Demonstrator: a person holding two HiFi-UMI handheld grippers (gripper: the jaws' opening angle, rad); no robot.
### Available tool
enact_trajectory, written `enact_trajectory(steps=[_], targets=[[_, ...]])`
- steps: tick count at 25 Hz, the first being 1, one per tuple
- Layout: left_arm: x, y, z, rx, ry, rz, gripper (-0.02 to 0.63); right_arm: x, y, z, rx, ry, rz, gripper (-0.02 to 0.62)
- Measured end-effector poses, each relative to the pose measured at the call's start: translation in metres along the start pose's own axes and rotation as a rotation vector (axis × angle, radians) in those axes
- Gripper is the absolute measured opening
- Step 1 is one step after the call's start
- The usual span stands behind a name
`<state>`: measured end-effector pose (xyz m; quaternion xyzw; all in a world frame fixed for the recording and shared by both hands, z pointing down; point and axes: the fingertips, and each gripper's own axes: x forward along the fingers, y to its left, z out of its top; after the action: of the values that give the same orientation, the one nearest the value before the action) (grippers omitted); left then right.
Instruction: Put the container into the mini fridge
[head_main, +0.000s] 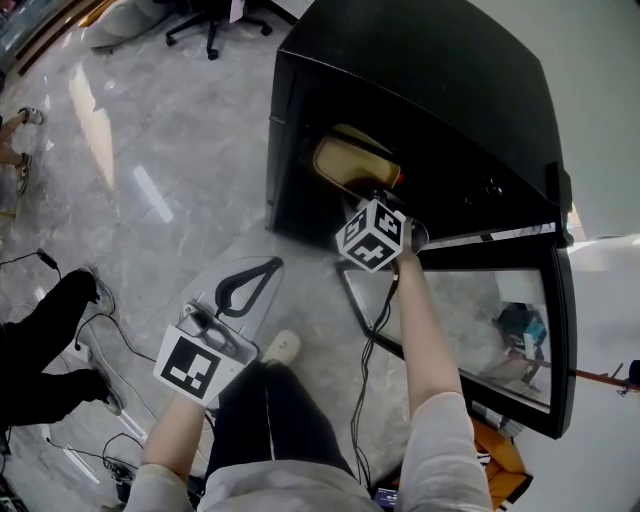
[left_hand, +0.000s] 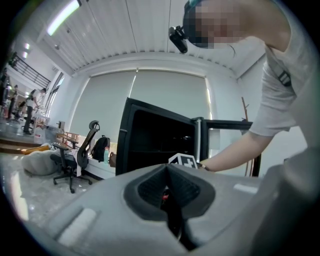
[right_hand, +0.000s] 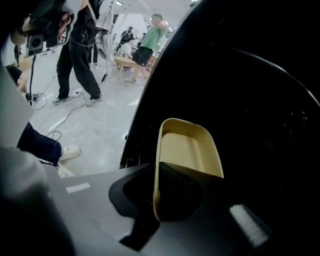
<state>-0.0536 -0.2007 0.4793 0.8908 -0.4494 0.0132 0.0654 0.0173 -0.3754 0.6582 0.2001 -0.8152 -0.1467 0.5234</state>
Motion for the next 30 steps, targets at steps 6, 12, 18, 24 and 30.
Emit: enact_trajectory(steps=[6, 12, 18, 24, 30], targets=[[0.000, 0.002, -0.005, -0.001, 0.013, 0.005, 0.002, 0.012, -0.008, -0.009, 0.015, 0.033, 0.016, 0.012], [0.003, 0.005, -0.011, -0.002, 0.022, 0.015, 0.002, 0.022, -0.012, -0.015, 0.047, 0.035, 0.034, 0.014], [0.010, 0.008, -0.015, -0.009, 0.025, 0.023, 0.002, 0.029, -0.018, -0.018, 0.062, 0.025, 0.039, 0.014], [0.016, 0.009, -0.015, -0.012, 0.027, 0.027, 0.002, 0.033, -0.028, -0.018, 0.057, 0.025, 0.042, 0.015], [0.019, 0.012, -0.017, -0.013, 0.035, 0.028, 0.002, 0.036, -0.035, -0.019, 0.034, 0.036, 0.018, 0.030]])
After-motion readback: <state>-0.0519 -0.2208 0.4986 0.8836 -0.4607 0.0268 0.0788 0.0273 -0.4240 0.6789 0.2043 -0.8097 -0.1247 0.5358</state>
